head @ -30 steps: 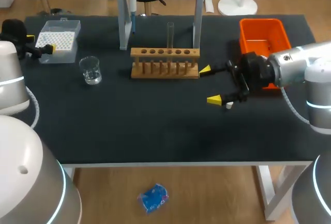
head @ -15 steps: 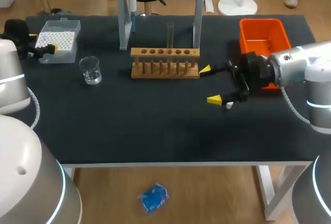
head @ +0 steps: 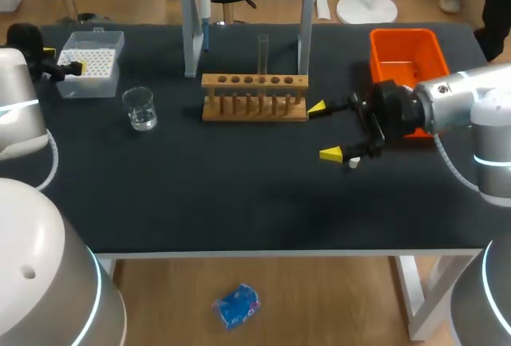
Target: Invert the test tube, pick up the pipette, mount the tip to pipette, aspirate from beaker and dispense into the tube, eject the tip, return the pipette, and cap with the stopper.
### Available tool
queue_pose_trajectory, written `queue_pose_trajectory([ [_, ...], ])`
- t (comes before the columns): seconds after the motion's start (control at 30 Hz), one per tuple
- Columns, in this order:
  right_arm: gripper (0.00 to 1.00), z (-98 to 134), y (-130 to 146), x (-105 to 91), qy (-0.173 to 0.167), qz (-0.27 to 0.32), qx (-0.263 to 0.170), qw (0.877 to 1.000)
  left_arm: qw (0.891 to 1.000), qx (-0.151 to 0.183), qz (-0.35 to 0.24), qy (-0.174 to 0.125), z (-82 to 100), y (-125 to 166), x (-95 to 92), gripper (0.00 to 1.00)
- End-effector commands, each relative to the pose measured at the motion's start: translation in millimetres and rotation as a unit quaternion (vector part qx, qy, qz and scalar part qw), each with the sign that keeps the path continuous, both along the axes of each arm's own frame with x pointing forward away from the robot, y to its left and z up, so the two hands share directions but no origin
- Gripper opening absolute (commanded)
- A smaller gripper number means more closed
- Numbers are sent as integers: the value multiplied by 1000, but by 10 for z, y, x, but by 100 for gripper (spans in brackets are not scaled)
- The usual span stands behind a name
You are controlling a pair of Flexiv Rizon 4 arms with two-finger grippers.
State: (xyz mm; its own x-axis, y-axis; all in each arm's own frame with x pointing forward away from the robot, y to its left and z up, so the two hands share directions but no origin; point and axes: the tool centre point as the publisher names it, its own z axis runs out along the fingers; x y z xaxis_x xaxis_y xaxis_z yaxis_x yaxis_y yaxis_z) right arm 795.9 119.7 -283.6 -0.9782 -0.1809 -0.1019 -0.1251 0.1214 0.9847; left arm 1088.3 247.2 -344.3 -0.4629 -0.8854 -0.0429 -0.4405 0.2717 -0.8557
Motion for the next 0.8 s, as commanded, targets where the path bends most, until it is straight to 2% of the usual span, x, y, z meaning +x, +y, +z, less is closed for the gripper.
queue_pose_trajectory([
  [0.03,100,-6,0,-2,0,0,0,1000,1000,-2,5,0,-85,11,162,100],
  [0.23,100,-6,0,-2,0,0,0,1000,1000,-3,9,0,-95,72,245,100],
  [0.37,100,-6,0,-2,0,0,0,1000,1000,-3,9,1,-105,90,273,84],
  [0.5,100,-6,0,-2,0,0,0,1000,1000,-3,8,2,-108,94,293,74],
  [0.8,100,-6,0,-2,0,0,0,1000,1000,-4,9,3,-119,100,326,71],
])
